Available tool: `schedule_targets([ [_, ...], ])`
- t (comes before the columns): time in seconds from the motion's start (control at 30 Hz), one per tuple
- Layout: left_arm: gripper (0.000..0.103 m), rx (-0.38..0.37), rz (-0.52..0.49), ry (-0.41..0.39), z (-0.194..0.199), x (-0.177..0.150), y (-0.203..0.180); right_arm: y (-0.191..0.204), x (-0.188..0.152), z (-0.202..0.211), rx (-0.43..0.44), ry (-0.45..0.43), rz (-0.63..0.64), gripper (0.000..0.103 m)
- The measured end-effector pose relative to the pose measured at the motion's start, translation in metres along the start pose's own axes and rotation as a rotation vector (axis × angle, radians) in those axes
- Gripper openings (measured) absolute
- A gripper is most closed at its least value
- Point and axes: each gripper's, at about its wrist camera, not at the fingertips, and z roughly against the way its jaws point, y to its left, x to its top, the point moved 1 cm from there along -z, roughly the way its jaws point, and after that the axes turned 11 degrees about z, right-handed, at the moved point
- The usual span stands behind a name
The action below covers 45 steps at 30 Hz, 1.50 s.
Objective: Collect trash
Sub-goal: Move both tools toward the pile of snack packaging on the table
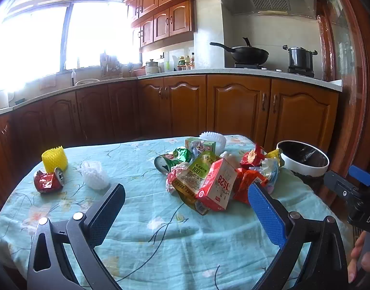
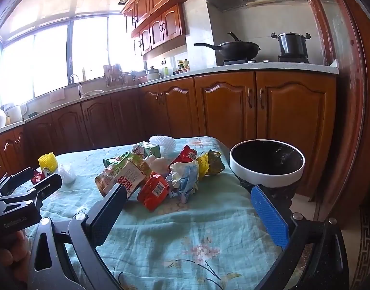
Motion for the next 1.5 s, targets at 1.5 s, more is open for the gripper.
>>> schedule_targets([
  [1.5,0.102,0.003,0.011,0.068,-0.022,-0.006,0.001,-0.004,-0.01,-0.015,0.06,0.02,-0.044,0.103],
])
